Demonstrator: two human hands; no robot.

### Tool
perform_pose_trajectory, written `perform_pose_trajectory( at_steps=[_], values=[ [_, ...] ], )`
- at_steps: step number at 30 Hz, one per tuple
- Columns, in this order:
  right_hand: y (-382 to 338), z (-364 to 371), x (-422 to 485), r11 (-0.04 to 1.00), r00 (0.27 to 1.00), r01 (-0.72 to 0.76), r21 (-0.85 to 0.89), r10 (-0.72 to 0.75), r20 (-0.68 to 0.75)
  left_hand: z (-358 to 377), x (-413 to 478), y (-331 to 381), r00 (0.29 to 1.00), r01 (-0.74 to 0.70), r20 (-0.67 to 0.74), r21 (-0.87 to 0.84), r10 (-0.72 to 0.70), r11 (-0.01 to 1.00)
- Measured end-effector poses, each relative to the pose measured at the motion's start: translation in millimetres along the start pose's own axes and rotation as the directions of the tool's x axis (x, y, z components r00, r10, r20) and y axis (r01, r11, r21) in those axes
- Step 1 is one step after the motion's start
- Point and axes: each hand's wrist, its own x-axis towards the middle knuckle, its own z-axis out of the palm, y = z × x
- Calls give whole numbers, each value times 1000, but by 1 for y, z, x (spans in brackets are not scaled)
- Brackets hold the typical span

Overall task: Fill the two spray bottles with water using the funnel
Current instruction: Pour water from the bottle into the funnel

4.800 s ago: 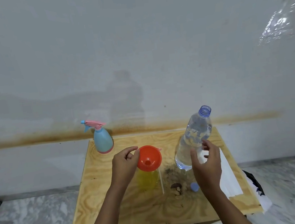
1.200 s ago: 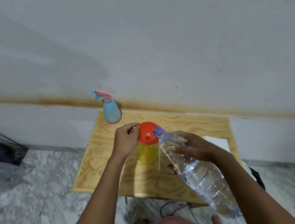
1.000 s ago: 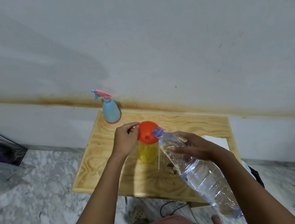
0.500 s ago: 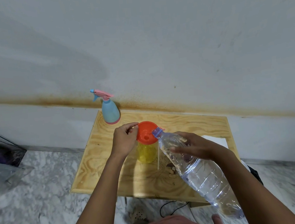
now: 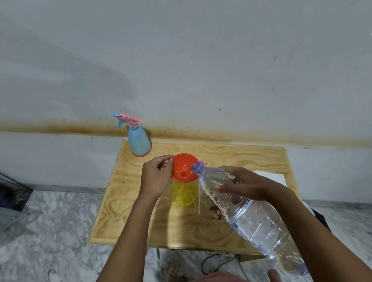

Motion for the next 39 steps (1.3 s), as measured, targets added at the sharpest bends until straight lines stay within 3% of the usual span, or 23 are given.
perform_pose_trajectory(
  at_steps=[39],
  values=[
    [-1, 3, 2, 999, 999, -40, -4, 40, 24, 0, 1, -5, 1000, -10, -3, -14, 10, 1000]
  ],
)
